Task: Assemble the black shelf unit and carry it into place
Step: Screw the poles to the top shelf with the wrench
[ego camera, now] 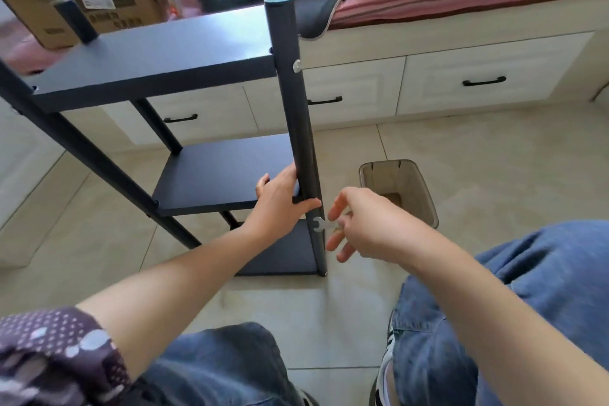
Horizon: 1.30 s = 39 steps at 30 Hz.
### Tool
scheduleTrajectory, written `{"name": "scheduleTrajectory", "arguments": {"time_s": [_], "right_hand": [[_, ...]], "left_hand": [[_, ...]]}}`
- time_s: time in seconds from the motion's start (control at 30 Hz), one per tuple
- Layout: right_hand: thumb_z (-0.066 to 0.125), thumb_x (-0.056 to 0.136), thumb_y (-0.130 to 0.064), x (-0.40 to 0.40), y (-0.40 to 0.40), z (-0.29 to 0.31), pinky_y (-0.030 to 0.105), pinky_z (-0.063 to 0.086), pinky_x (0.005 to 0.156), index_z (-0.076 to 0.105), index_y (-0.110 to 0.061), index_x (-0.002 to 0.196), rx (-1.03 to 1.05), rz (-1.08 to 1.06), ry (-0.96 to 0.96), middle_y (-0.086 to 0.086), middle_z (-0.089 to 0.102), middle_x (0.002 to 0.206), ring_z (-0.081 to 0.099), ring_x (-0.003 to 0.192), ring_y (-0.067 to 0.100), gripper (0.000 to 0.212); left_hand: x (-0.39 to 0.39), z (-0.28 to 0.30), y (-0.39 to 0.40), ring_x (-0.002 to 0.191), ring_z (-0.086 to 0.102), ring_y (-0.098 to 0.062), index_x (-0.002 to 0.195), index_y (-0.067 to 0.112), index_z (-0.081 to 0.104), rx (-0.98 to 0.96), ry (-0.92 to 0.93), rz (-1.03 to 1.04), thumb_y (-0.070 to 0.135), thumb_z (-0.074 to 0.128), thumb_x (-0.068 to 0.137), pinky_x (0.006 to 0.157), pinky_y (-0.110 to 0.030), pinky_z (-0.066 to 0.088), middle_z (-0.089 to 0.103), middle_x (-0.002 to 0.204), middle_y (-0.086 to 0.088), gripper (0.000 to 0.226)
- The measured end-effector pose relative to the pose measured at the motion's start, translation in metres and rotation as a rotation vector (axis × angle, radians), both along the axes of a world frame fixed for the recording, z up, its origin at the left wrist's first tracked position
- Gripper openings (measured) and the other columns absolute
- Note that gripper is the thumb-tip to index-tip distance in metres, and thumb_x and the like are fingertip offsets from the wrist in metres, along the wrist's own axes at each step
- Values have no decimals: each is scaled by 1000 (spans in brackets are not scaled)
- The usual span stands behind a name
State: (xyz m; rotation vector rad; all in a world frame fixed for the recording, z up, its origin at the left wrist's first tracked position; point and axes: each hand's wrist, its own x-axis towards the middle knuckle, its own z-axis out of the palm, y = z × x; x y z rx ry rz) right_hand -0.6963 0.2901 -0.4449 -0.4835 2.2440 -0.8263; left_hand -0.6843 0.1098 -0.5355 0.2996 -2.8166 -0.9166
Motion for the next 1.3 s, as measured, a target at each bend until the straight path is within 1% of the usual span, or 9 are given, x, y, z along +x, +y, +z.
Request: {"name": "scheduleTrajectory", "arguments": {"time_s": [0.1, 0.2, 0.33, 0.5, 0.7, 0.83, 0.97, 1.13, 1.3], "right_hand": [[53, 94, -1, -11, 19, 29, 30, 60, 71, 63, -10, 111, 179, 251, 141, 5, 75, 93, 73, 78, 16, 22], [51, 95, -6, -36, 33, 48, 17, 53, 55, 69, -15, 95, 294, 371, 207, -6, 76, 85, 73, 71, 9, 20], [33, 97, 2, -71, 25, 40, 22, 52, 57, 62, -13, 91, 262, 451, 120, -7, 77, 83, 73, 71, 11, 33], [32, 105, -9, -105, -13, -6, 25, 48, 60, 53, -13, 93, 69, 417, 51, -4, 77, 85, 68, 64, 4, 24], [34, 106, -20, -120, -61, -73, 22, 45, 60, 45, -21, 95, -127, 371, 99, -8, 76, 78, 66, 66, 5, 16], [36, 104, -29, -126, -86, -111, 31, 54, 68, 43, -24, 98, -207, 341, 141, -11, 73, 75, 63, 67, 6, 10], [46, 102, -25, -128, -106, -141, 42, 56, 68, 50, -27, 95, -376, 254, 160, -12, 70, 73, 63, 69, 19, 8], [53, 99, -15, -126, -131, -161, 32, 50, 61, 64, -18, 93, -656, 64, 174, -14, 70, 71, 60, 62, 16, 12], [64, 93, -14, -126, -143, -173, 18, 48, 67, 71, -24, 87, -776, -109, 136, -12, 70, 83, 64, 77, 11, 14]], "left_hand": [[12, 5, -18, 129, 51, -19, 139, 21, 51, 8, -32, -42, 26, 74, 90, 121, -45, 10, 61, 122, 11, 55], [17, 12, -33, 134, 46, -18, 143, 23, 50, 5, -57, -68, 24, 75, 90, 122, -43, 12, 58, 137, 7, 59], [19, 17, -52, 132, 46, -14, 142, 24, 51, 17, -82, -127, 21, 78, 87, 122, -51, 21, 52, 134, 16, 61], [11, 13, -75, 142, 40, -8, 140, 27, 55, 13, -55, -157, 22, 81, 84, 120, -53, 28, 46, 152, 11, 62], [-7, 9, -97, 142, 42, -8, 116, 48, 52, 6, 63, -197, 17, 84, 80, 116, -55, 31, 56, 145, 8, 57], [-21, 5, -116, 141, 45, -16, 110, 49, 53, -14, 103, -181, 23, 82, 81, 112, -56, 36, 57, 144, 12, 49], [-33, -2, -130, 139, 47, -20, 111, 42, 56, -35, 162, -153, 30, 78, 83, 111, -54, 38, 58, 142, 10, 38], [-33, -14, -133, 144, 42, -18, 116, 26, 58, -43, 256, -144, 31, 72, 85, 110, -58, 40, 60, 139, 4, 34], [-13, -43, -105, 138, 44, -29, 128, 21, 49, -38, 472, 214, 30, 77, 83, 114, -50, 37, 50, 144, 0, 54]]}}
